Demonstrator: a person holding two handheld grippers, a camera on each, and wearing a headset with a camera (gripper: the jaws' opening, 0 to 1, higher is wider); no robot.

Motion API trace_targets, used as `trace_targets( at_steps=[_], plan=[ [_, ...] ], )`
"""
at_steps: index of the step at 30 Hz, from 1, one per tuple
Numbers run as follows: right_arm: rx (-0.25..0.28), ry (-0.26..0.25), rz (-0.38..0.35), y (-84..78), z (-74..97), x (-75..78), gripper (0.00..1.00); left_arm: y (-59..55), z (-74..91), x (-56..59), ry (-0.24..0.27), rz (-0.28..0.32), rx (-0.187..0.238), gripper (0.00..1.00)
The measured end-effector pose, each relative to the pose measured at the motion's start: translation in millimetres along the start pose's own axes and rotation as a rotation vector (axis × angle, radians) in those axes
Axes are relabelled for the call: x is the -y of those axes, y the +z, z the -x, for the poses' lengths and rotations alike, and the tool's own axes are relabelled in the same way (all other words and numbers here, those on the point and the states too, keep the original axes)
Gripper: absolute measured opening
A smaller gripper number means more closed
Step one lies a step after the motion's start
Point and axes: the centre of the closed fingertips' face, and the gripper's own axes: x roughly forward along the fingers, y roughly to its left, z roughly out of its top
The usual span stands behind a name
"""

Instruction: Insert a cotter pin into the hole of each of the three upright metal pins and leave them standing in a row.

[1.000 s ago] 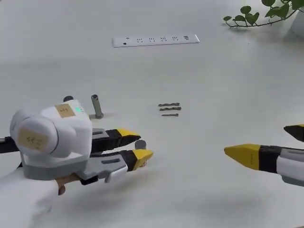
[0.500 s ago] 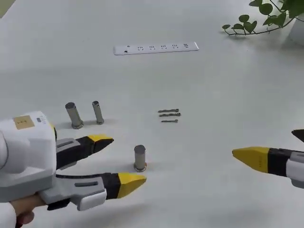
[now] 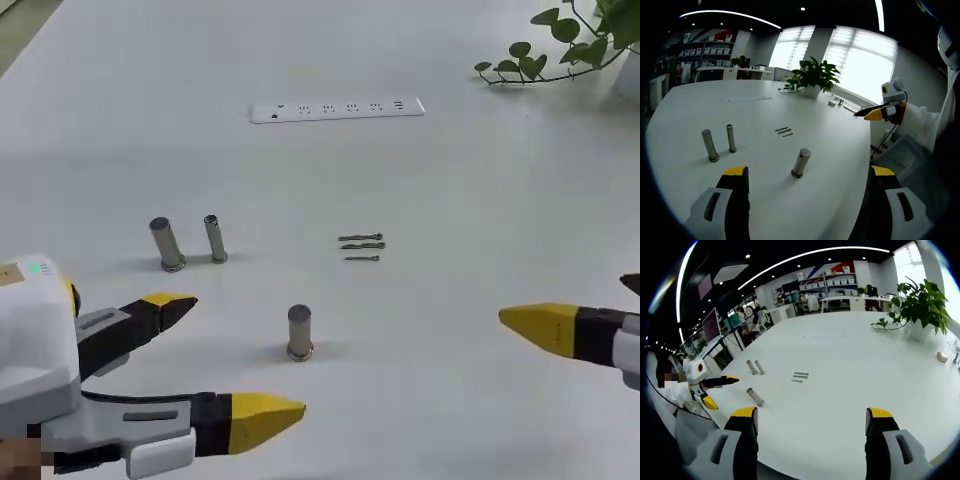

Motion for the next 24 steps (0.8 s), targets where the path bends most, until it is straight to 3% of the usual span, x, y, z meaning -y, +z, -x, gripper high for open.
trace_targets(
  at_steps=[6, 9, 18, 20, 21, 24],
  plan=[
    [0.010, 0.003, -0.010, -0.8, 3.7, 1.6, 0.86, -5.9, 10.1, -3.8, 0.025, 0.002, -0.016, 0.99],
    [0.023, 0.005, -0.021, 0.4, 5.0, 2.7, 0.85, -8.8, 14.8, -8.4, 0.050, 0.030, -0.028, 0.99],
    [0.034, 0.011, 0.005, 6.5, 3.4, 7.2, 0.78, -4.2, 25.1, -10.6, 0.085, 0.043, 0.005, 0.99],
    [0.027, 0.046, 0.030, 9.4, 0.7, 3.5, 0.77, -4.3, 26.6, -9.7, 0.087, 0.053, 0.011, 0.99],
    [0.009, 0.098, 0.056, 9.5, -0.6, -4.5, 0.77, -4.8, 27.0, -9.4, 0.087, 0.062, 0.013, 0.99],
    [-0.002, 0.127, 0.080, 16.1, -6.0, -8.2, 0.77, -8.3, 29.4, -9.2, 0.089, 0.077, 0.011, 0.99]
  ],
)
